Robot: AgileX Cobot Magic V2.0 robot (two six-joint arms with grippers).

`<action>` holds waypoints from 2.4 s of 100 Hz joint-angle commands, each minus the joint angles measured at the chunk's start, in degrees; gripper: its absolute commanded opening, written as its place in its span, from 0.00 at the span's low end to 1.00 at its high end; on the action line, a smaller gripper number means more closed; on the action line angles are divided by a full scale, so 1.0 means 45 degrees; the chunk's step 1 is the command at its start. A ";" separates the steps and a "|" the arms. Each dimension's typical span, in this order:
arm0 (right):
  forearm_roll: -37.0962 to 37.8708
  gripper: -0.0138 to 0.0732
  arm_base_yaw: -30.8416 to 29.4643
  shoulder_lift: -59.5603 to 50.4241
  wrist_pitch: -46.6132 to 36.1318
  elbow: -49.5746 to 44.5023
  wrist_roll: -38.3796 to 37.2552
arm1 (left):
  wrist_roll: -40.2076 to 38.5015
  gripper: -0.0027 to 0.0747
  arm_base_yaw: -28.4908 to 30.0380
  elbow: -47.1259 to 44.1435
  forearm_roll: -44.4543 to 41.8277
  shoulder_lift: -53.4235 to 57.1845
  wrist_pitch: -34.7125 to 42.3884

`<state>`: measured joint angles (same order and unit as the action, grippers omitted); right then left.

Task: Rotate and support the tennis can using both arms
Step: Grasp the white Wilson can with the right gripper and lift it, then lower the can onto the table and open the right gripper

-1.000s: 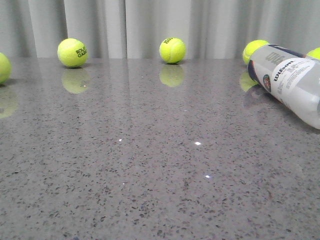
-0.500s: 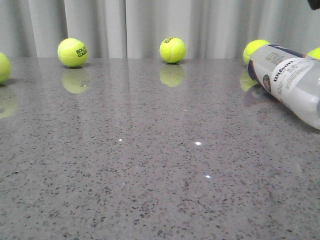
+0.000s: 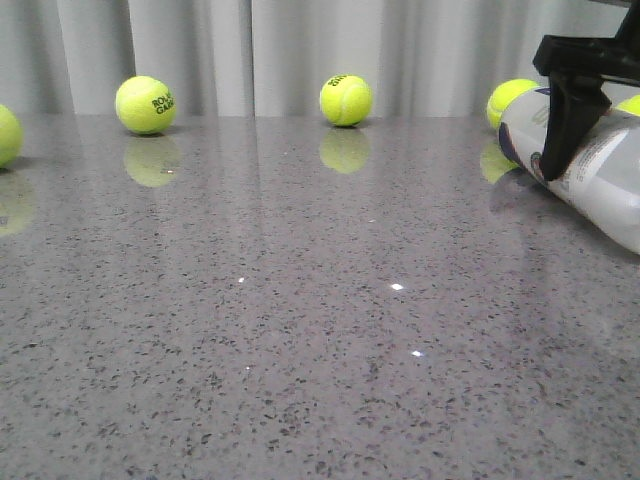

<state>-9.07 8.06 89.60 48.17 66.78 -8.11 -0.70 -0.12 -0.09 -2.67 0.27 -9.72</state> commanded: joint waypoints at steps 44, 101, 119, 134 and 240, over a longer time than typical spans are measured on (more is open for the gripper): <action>-0.0166 0.53 0.1105 -0.0317 0.2231 0.3670 0.3819 | -0.0141 0.01 0.0027 -0.0559 0.0001 0.0443 0.0995; -0.0188 0.53 0.4997 0.1460 0.2096 0.4593 1.6945 | -0.0141 0.01 0.0027 -0.0559 0.0001 0.0443 0.0995; -0.0408 0.53 0.5187 0.2259 0.2052 0.4593 1.7084 | -0.0141 0.01 0.0027 -0.0559 0.0001 0.0443 0.0995; -0.0426 0.57 0.5187 0.2482 0.2191 0.4593 1.7084 | -0.0141 0.01 0.0027 -0.0559 0.0001 0.0443 0.0995; -0.0414 0.73 0.5187 -0.0120 0.3489 0.4612 1.4310 | -0.0141 0.01 0.0027 -0.0559 0.0001 0.0443 0.0995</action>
<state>-10.42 31.41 93.31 64.19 85.90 62.68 -0.70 -0.12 -0.09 -2.67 0.27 -9.72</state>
